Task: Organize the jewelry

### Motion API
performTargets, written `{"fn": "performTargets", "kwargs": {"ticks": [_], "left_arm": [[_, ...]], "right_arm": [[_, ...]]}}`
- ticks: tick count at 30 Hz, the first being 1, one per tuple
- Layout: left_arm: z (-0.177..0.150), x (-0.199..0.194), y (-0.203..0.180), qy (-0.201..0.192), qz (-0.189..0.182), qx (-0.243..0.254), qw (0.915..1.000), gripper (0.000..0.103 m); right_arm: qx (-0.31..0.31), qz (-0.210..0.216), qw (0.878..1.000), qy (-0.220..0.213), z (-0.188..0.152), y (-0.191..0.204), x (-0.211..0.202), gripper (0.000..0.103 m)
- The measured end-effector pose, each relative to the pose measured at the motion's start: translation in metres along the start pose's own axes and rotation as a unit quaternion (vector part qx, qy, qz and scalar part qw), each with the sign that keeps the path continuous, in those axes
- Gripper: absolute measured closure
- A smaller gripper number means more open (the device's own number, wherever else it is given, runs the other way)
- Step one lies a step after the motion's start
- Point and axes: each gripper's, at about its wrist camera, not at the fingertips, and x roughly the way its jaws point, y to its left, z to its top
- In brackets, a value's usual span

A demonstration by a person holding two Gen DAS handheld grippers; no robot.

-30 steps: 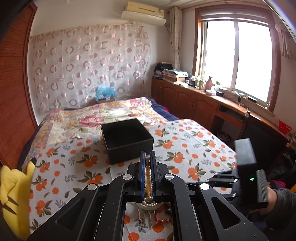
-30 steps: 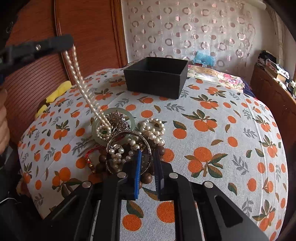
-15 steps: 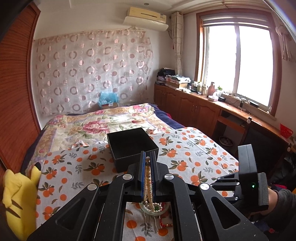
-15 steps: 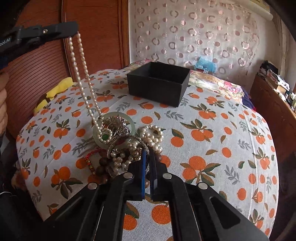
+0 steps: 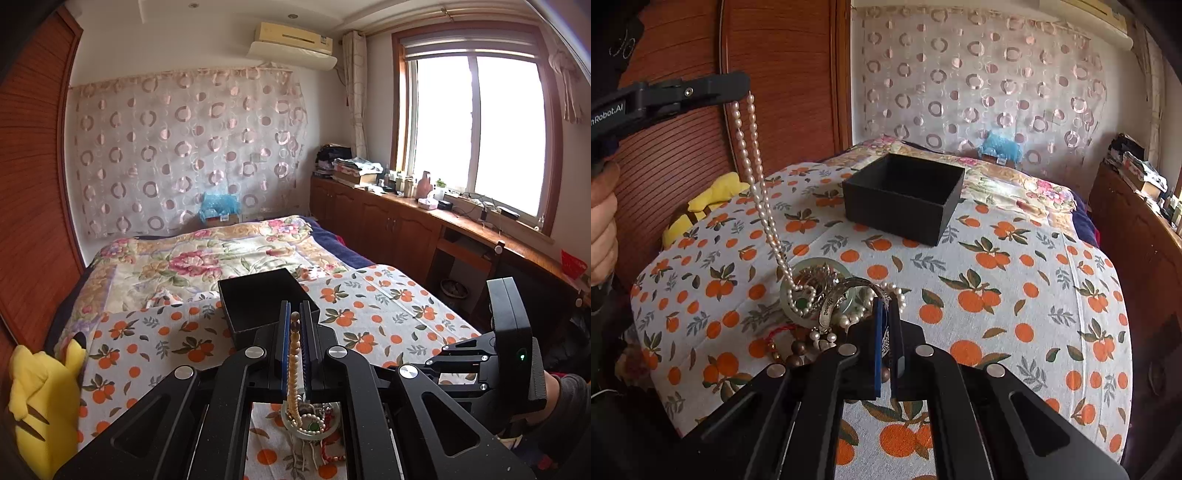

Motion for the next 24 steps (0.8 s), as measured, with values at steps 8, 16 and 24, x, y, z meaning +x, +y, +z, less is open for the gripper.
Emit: {"fn": "performTargets", "kwargs": {"ticks": [8,16,24], "left_arm": [[0.019,0.008,0.004,-0.006,0.003,0.007,1.0,0.099],[0.056,0.017,0.011,-0.026,0.006,0.01,0.9996,0.099],[0.101,0.034,0.017,-0.041,0.009,0.012,0.999,0.099]], "right_arm": [[-0.007,-0.003,1.0,-0.011,0.018,-0.005,0.006,0.1],[-0.01,0.002,1.0,-0.022,0.039,-0.017,0.017,0.1],[-0.004,0.01,0.999,-0.03,0.07,-0.041,0.024,0.1]]}}
